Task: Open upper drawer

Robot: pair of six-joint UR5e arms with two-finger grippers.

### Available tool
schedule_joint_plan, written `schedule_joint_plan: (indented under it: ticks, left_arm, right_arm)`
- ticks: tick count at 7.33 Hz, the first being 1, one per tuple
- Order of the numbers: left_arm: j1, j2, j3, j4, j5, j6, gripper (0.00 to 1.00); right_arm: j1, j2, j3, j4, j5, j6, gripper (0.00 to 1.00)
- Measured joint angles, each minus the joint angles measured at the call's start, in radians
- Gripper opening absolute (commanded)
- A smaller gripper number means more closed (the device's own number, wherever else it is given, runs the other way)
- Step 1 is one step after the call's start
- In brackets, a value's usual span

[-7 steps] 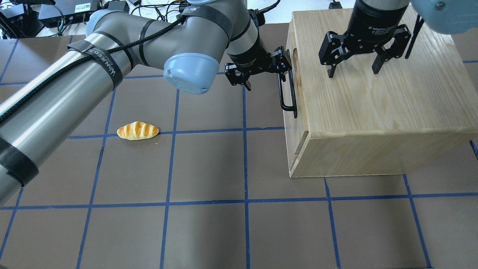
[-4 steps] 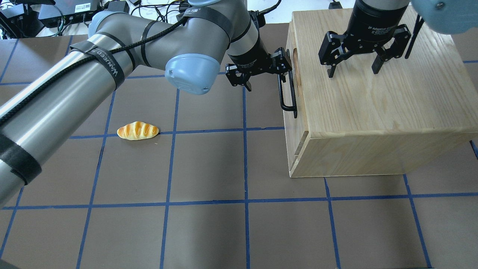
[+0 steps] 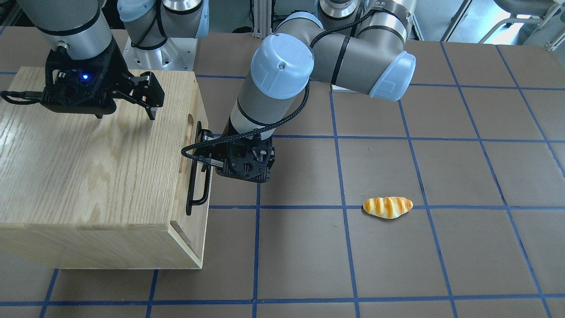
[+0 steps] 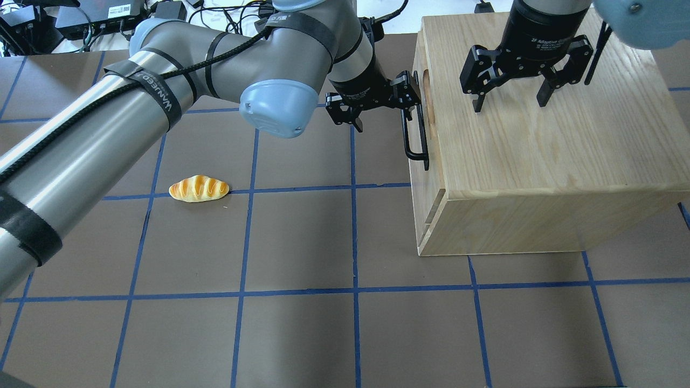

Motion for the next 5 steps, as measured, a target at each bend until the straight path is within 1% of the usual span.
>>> schedule_joint_plan:
  ticks: [5]
  left_arm:
    - [0.009,0.017,-0.009,-0.008,0.025,0.070,1.00]
  right_arm:
    - [0.000,0.000,0.000,0.000,0.000,0.001,1.00]
